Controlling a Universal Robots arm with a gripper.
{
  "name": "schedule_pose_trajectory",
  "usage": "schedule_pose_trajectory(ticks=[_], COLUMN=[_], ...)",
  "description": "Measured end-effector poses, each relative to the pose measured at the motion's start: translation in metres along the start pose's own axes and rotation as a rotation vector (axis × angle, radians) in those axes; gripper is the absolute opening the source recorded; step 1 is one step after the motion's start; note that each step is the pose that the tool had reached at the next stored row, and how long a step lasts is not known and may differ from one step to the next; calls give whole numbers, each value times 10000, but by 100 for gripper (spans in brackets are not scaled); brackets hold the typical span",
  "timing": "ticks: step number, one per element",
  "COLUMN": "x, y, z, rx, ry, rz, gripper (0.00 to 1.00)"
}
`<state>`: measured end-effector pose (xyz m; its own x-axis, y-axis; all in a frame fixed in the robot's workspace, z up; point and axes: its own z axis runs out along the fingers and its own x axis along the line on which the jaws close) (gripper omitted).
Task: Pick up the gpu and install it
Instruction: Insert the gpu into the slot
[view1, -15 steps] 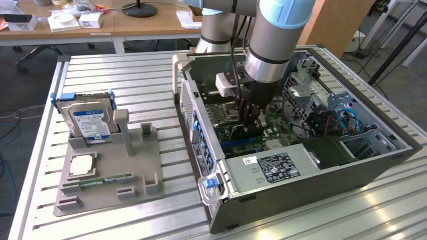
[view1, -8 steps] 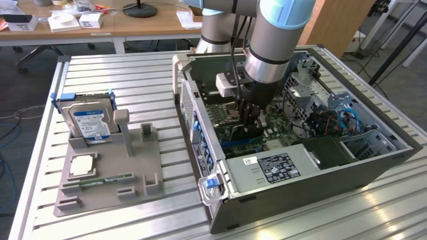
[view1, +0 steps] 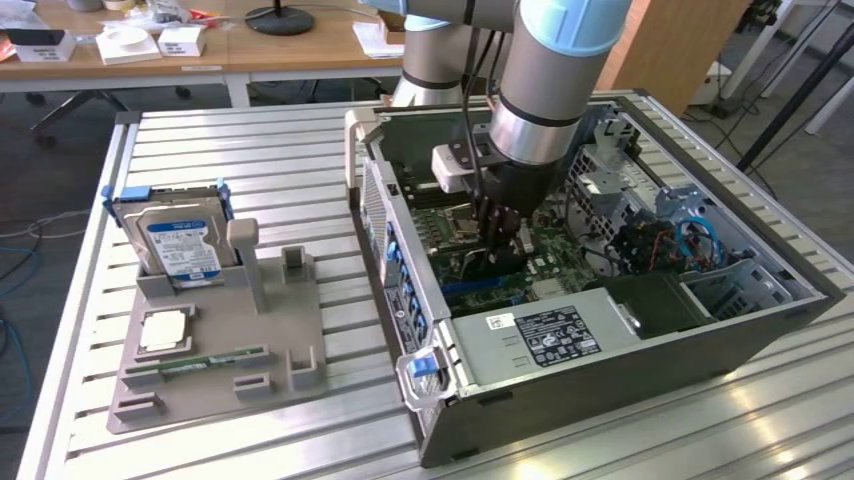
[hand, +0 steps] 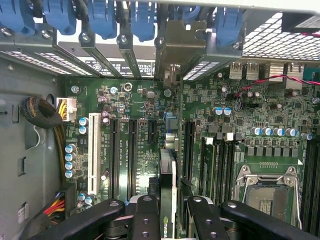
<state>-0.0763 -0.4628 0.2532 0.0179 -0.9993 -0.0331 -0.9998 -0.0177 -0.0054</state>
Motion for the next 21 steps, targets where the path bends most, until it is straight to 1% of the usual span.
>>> schedule_pose_trajectory(ticks=[21], x=[0], y=[0], z=[16], rx=[3], ry=[-1], rz=[72], gripper=[26])
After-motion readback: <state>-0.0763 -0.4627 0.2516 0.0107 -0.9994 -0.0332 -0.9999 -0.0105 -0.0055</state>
